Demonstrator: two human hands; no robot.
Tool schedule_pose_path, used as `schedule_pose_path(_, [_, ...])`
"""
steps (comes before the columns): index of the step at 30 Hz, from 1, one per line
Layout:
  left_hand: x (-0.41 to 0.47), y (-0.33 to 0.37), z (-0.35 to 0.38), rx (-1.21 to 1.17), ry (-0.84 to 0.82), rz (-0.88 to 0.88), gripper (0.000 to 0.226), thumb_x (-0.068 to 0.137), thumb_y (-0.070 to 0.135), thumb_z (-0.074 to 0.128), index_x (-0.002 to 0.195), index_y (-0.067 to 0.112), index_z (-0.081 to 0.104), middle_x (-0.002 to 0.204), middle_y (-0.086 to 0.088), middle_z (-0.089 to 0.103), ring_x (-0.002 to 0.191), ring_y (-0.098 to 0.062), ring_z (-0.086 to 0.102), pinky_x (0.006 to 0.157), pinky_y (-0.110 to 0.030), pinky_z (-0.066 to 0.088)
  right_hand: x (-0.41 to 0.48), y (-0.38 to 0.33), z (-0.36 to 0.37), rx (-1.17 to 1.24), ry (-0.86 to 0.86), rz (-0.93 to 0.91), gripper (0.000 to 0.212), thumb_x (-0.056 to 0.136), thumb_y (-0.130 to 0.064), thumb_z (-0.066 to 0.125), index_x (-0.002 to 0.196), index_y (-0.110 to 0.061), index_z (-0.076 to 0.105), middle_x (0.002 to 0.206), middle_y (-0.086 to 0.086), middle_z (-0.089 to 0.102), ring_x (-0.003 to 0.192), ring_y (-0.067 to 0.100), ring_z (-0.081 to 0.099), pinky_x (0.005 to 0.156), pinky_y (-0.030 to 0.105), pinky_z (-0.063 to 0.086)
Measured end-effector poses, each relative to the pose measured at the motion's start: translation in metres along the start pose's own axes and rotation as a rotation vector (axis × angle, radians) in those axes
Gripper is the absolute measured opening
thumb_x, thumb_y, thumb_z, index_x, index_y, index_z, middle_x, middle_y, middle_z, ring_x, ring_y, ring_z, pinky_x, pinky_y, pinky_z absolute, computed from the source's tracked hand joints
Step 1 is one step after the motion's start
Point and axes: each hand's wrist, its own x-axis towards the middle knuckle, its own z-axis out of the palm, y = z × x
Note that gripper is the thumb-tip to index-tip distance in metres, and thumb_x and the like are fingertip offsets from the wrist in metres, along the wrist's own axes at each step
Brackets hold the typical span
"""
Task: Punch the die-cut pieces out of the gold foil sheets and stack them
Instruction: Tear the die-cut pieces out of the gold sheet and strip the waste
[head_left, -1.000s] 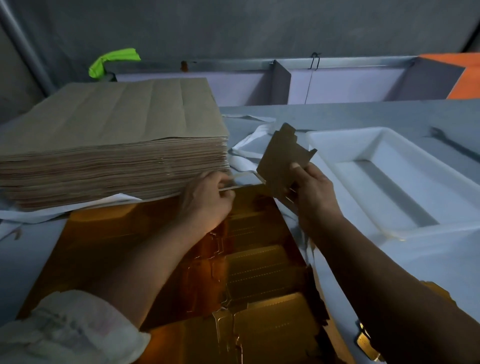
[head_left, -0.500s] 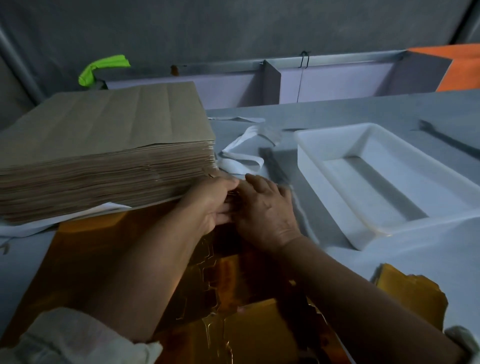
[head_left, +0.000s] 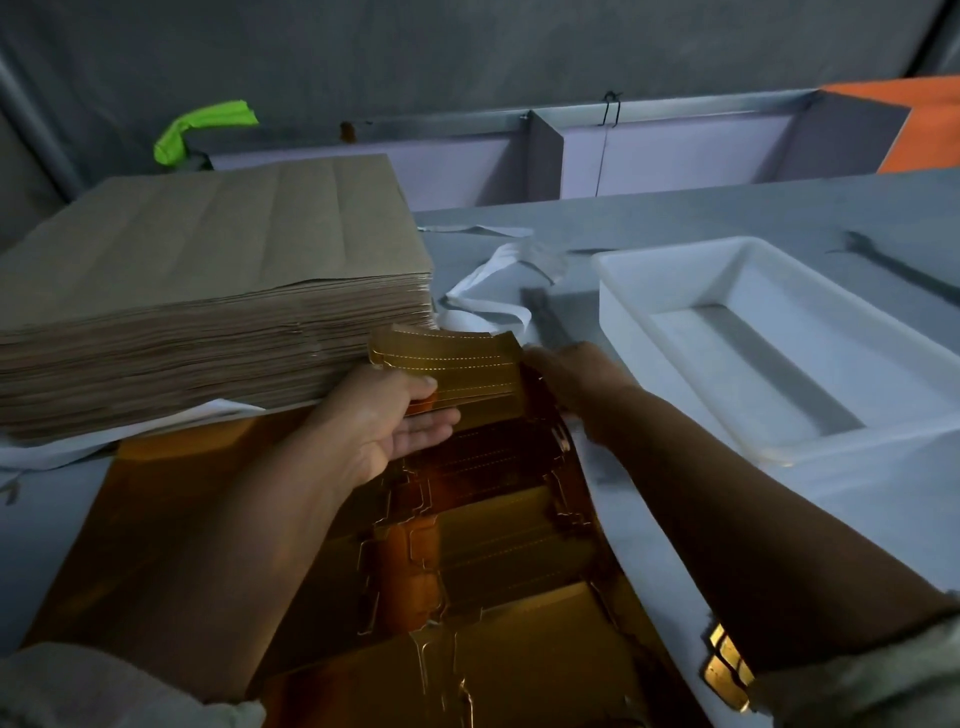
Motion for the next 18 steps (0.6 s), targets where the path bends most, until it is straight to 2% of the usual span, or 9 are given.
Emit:
schedule_pose_path(4, [0.000,-0.003,-0.001,0.036,0.001,0.024,0.019,0.097,0.005,0.055,0.115,0.007,0.054,0.111,-0.017,0.066,0.074,-0.021,0.075,0.053,-0.025,0.057,0.003,0.006,0.008,-0.076,-0.036,-0.040,0.024,0.101,-0.028,0.052,0.084,-0.012,0.059,0.076,0.004,0.059,0.064,0.013,0.056,0.055,0.023,0.045])
schedule_pose_path(8, [-0.001,-0.005,0.003,0.097,0.011,0.045,0.012,0.097,0.005,0.055,0.110,0.007,0.053,0.101,-0.017,0.066,0.074,-0.019,0.071,0.051,-0.023,0.055,0.003,0.007,0.014,-0.156,-0.008,-0.122,0.032,0.106,-0.030,0.041,0.093,-0.009,0.061,0.084,0.011,0.061,0.078,0.023,0.061,0.075,0.037,0.053])
schedule_pose_path(11, [-0.001,-0.004,0.002,0.132,0.026,0.044,0.003,0.098,0.005,0.053,0.100,0.008,0.054,0.089,-0.014,0.066,0.068,-0.015,0.067,0.047,-0.020,0.053,0.004,0.009,0.015,-0.192,0.018,-0.154,0.035,0.106,-0.030,0.039,0.104,-0.004,0.062,0.095,0.016,0.064,0.086,0.026,0.062,0.086,0.041,0.054])
schedule_pose_path(15, [0.001,-0.001,-0.014,0.204,0.071,0.043,0.003,0.098,0.007,0.053,0.098,0.008,0.055,0.086,-0.012,0.064,0.061,-0.012,0.060,0.043,-0.017,0.050,0.006,0.021,0.009,-0.218,0.040,-0.154,0.030,0.105,-0.025,0.041,0.097,-0.006,0.063,0.084,0.009,0.058,0.080,0.021,0.057,0.071,0.032,0.048])
schedule_pose_path(18, [-0.001,-0.001,-0.020,0.216,0.043,0.030,0.004,0.098,0.008,0.053,0.101,0.007,0.055,0.084,-0.013,0.064,0.056,-0.011,0.059,0.042,-0.018,0.050,0.005,0.023,0.013,-0.333,-0.021,-0.214,0.031,0.106,-0.030,0.041,0.094,-0.010,0.061,0.083,0.006,0.058,0.079,0.018,0.059,0.071,0.030,0.050])
